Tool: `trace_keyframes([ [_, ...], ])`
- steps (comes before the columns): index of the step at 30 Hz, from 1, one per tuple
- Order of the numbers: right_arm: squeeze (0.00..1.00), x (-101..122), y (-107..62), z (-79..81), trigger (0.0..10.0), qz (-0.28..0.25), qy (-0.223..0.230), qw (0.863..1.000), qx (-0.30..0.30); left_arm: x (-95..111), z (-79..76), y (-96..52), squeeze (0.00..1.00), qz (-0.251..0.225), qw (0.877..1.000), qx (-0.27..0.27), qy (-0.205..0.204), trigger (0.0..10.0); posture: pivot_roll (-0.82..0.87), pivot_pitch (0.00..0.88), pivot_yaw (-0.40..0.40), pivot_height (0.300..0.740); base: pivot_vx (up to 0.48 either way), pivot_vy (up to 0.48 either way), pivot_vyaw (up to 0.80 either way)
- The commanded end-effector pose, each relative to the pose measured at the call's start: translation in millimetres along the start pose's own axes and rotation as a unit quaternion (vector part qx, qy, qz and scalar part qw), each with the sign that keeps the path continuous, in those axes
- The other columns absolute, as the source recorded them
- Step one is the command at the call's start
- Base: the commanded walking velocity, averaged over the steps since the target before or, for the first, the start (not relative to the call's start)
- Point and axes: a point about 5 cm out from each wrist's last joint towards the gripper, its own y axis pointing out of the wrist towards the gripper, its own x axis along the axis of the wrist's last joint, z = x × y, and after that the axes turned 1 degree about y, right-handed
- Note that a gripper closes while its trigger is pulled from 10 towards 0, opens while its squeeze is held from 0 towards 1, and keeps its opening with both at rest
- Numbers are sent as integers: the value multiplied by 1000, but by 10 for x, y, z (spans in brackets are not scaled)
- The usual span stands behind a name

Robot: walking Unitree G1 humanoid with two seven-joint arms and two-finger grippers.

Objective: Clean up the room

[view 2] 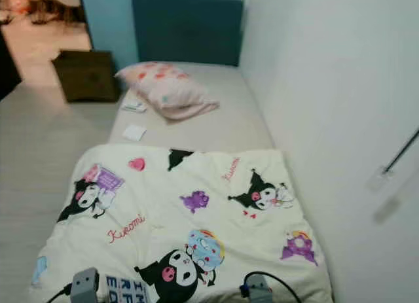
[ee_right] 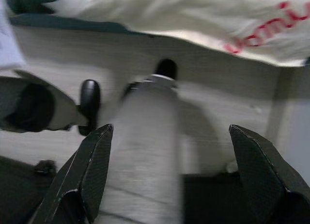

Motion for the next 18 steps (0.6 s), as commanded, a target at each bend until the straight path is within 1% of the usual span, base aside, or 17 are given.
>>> trace_keyframes([
  [1,0,30,-13,-52,10000,-5,-14,1000,-2,-39,4,-4,0,11,1000,2,4,10000,107,0,-87,739,0,0,775],
  [9,0,-15,-11,-28,10000,0,-18,1000,6,-48,6,-7,0,11,1000,1,5,10000,105,0,-91,739,0,0,764],
  [12,0,-51,-9,-7,10000,6,-30,999,12,-59,3,-8,0,11,1000,0,7,10000,107,0,-93,739,0,0,758],
  [18,0,-67,-8,7,10000,9,-36,999,17,-62,-2,-8,0,11,1000,-1,8,10000,107,0,-94,739,0,0,760],
])
